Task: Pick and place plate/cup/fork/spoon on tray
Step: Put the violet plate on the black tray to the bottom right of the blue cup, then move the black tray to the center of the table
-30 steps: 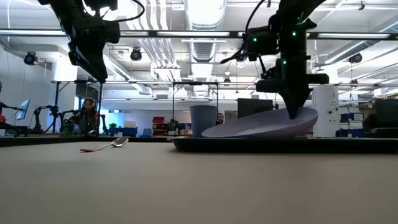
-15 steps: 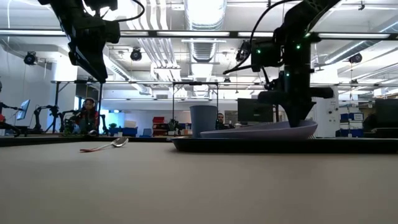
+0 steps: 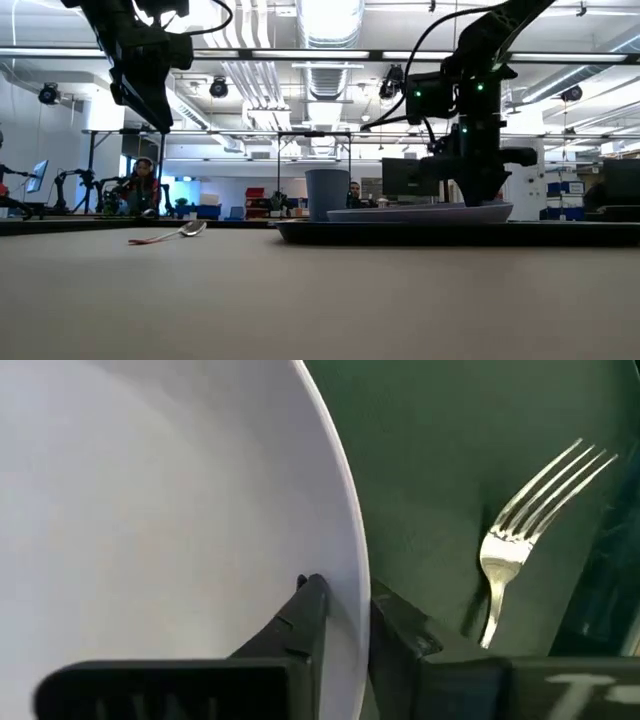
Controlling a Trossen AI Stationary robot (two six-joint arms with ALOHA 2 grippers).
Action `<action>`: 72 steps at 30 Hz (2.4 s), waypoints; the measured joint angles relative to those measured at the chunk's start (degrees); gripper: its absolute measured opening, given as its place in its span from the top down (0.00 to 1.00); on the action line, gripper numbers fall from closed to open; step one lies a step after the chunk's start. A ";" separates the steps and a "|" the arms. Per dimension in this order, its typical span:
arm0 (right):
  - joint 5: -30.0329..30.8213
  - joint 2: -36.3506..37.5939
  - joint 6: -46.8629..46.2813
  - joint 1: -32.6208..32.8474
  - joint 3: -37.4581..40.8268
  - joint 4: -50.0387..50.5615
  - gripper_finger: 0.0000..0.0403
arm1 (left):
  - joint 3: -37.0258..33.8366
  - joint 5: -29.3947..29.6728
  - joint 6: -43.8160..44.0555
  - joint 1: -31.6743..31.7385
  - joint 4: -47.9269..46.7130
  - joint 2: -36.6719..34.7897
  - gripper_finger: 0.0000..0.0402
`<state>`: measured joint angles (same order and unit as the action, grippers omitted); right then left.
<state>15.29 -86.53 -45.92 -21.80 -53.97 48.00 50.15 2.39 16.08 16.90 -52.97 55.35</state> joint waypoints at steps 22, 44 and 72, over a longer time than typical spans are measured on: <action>0.60 0.13 2.35 0.04 -8.09 9.60 0.69 | 0.00 0.00 0.00 0.00 0.00 0.00 0.66; -15.36 -10.43 2.30 24.92 -22.97 -10.35 0.83 | 0.00 0.00 0.02 0.00 0.01 0.01 0.66; -20.03 -43.40 30.09 25.55 -62.58 12.88 0.68 | -1.01 -0.79 0.07 -0.01 -0.03 0.02 0.66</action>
<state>-4.73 -129.93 -15.84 3.75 -116.55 60.88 49.15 1.61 16.14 16.88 -53.00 55.37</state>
